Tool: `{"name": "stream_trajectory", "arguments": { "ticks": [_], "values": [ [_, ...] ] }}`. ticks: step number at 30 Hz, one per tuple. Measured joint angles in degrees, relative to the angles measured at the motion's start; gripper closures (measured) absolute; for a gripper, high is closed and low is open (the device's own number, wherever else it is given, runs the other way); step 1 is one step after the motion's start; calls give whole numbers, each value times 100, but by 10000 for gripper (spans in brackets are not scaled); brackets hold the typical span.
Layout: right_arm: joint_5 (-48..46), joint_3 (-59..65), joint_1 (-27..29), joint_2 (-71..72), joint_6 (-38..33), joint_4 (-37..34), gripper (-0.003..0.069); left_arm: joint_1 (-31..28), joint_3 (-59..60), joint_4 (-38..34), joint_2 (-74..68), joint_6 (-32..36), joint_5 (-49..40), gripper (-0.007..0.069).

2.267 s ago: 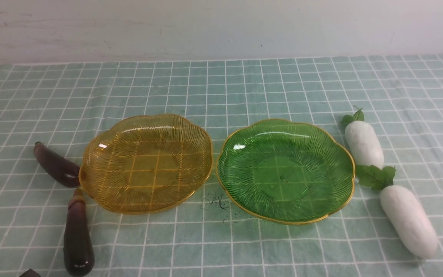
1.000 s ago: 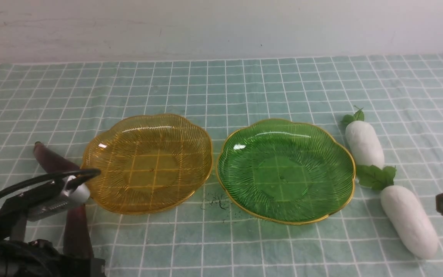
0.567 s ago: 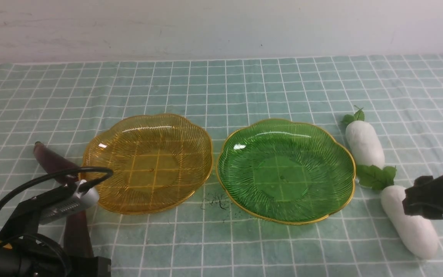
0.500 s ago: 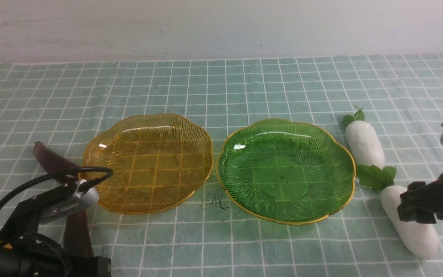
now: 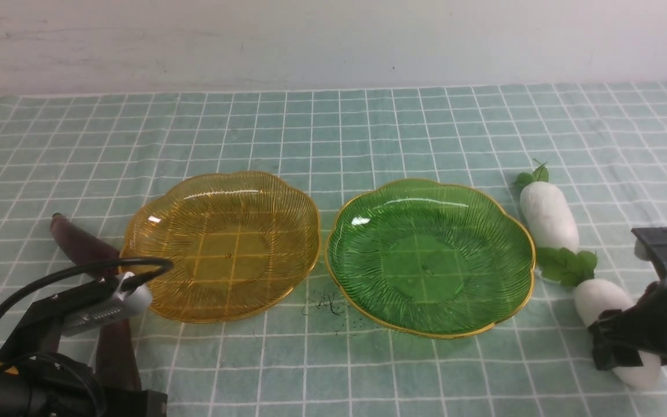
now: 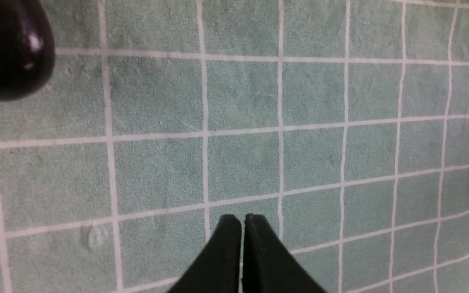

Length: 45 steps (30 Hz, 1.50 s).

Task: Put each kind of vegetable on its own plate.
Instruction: Use the right arm to grab a radish and put it into the right plate

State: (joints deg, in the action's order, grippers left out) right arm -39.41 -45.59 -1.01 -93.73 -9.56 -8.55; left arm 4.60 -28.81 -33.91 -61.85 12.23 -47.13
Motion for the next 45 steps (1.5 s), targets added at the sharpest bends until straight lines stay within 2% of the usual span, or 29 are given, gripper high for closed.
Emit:
{"name": "stream_trajectory", "arguments": {
  "ticks": [9, 12, 17, 18, 20, 23, 30, 32, 34, 36, 37, 39, 45],
  "values": [
    [-1475, -1062, 0, 591, 0, 107, 192, 0, 0, 0, 0, 11, -91, 631],
    [-1730, -1435, 0, 1018, -331, -897, 192, 0, 0, 0, 0, 11, -109, 631],
    [-1674, -1466, -54, 1034, -1673, -2676, 192, 0, 0, 0, 0, 11, -109, 631],
    [-1665, -1466, -61, 1015, -1741, -2744, 192, 0, 0, 0, 0, 11, -109, 631],
    [-1528, -1466, -251, 843, -2442, -3535, 192, 0, 0, 0, 0, 11, -109, 631],
    [-1324, -1466, -518, 549, -2997, -3977, 192, 0, 0, 0, 0, 11, -109, 631],
    [-638, -1466, -998, -294, -3353, -4192, 184, 0, 0, 0, 0, 11, -170, 631],
    [-457, -1466, -1016, -527, -3323, -4254, 132, 0, 0, 0, 0, 11, -206, 631],
    [-323, -1466, -1016, -691, -3264, -4274, 50, 0, 0, 0, 0, 11, -213, 631],
    [-264, -1466, -1003, -745, -3217, -4274, 13, 0, 0, 0, 0, 11, -213, 631],
    [-246, -1476, -949, -759, -3168, -4278, -16, 0, 0, 0, 0, 11, -213, 631],
    [-246, -1552, -838, -759, -3159, -4264, -28, 0, 0, 0, 0, 11, -218, 631],
    [-158, -2100, -221, -759, -3140, -3774, -32, 0, 0, 0, 0, 5, -235, 631]
  ]
}}
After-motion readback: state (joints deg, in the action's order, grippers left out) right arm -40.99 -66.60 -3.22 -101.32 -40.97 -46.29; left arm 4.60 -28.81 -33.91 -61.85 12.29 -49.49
